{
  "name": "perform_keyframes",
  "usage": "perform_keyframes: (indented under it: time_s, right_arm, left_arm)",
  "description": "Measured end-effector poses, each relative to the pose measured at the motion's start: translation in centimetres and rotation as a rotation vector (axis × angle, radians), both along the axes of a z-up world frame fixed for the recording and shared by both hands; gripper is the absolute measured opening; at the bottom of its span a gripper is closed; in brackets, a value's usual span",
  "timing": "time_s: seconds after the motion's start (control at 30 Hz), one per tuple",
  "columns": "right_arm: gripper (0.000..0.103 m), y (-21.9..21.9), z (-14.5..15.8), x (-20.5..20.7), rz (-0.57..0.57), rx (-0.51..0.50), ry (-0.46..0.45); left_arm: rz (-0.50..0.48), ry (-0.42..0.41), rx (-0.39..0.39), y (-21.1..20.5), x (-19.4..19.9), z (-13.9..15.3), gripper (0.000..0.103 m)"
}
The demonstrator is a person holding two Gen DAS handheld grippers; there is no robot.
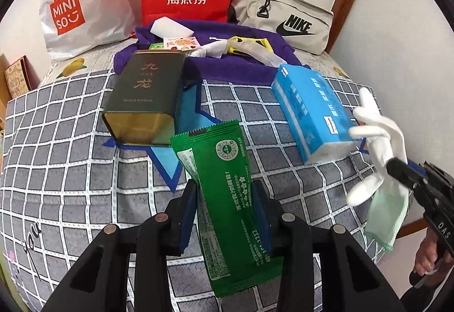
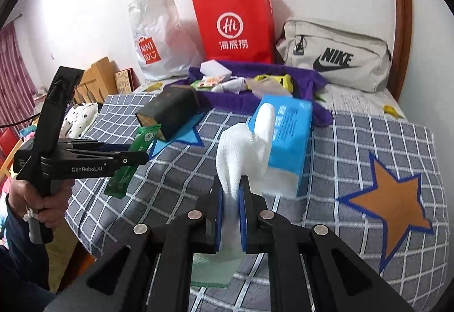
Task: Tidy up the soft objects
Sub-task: 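Carry the green sachet with the left tool while the right tool carries the glove to the towel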
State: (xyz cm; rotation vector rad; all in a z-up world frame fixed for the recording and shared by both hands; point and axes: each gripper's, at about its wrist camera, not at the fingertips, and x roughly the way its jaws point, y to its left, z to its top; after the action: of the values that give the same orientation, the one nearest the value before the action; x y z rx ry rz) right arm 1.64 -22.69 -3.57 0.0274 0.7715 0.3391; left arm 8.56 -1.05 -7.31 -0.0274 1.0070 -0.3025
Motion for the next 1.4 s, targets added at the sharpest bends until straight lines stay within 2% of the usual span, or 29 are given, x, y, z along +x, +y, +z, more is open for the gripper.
perform_keyframes:
  time_s: [0.27,0.7,1.13,1.4]
  right_arm:
    - [0.010,-0.4,1.7,3.3,-0.005,-0.006,-0.025]
    - [0.010,-0.1,5.4,10.2,0.025,-0.021,-0.073]
    - [0.010,-0.6,5.7,18.0,-0.003,-0.032,-0.076]
    - [0.010,-0.6,5.9,21.8,-0.016,-0.038,-0.076]
  left_arm:
    - [0.017,-0.021,0.002,0.4,2.0,1.5,0.036]
    - [0.084,-0.073,0.019,1.6,8.3,5.0,0.036]
    - [0.138,-0.086,0.020,3.4,14.7,5.9,0.036]
    - [0.135,-0.097,0.021,3.0,18.2,6.3,0.036]
